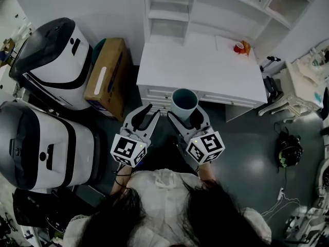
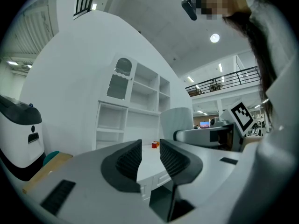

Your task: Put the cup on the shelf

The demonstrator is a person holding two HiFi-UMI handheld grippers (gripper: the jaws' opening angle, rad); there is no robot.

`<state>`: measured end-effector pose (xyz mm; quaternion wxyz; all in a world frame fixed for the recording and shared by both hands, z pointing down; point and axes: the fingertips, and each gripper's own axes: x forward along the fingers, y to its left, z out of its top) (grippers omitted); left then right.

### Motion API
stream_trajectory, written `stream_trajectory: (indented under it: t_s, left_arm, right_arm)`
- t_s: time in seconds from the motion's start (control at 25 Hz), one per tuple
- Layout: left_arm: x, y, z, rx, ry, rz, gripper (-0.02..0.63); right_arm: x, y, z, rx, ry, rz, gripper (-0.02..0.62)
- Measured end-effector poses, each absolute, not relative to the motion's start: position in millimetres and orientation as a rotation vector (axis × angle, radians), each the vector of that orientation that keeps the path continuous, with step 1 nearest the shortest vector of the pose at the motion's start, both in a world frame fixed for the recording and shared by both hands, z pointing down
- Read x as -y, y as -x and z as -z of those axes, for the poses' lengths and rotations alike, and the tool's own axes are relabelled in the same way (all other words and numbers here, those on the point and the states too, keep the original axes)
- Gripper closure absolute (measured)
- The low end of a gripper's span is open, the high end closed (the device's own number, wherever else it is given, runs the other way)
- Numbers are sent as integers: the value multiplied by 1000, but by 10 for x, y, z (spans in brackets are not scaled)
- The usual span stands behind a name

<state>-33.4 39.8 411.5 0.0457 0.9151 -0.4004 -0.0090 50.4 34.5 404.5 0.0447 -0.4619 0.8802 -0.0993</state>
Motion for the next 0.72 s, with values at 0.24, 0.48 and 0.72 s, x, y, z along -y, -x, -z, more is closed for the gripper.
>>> stream_trajectory:
  t_s: [0.24, 0.48, 0.72]
  left_arm:
    - [146, 224, -4140, 1286, -2774, 15, 477]
    - [780, 41, -4081, 1366, -2735, 30, 478]
    - [1221, -203, -4081, 1405, -2717, 26, 478]
  right_arm:
    - [302, -661, -4083, -2708, 1373, 306, 241]
    - [944, -868, -4025, -2756, 1311, 295, 241]
    - [1397, -1110, -4026, -2767, 1267, 301, 241]
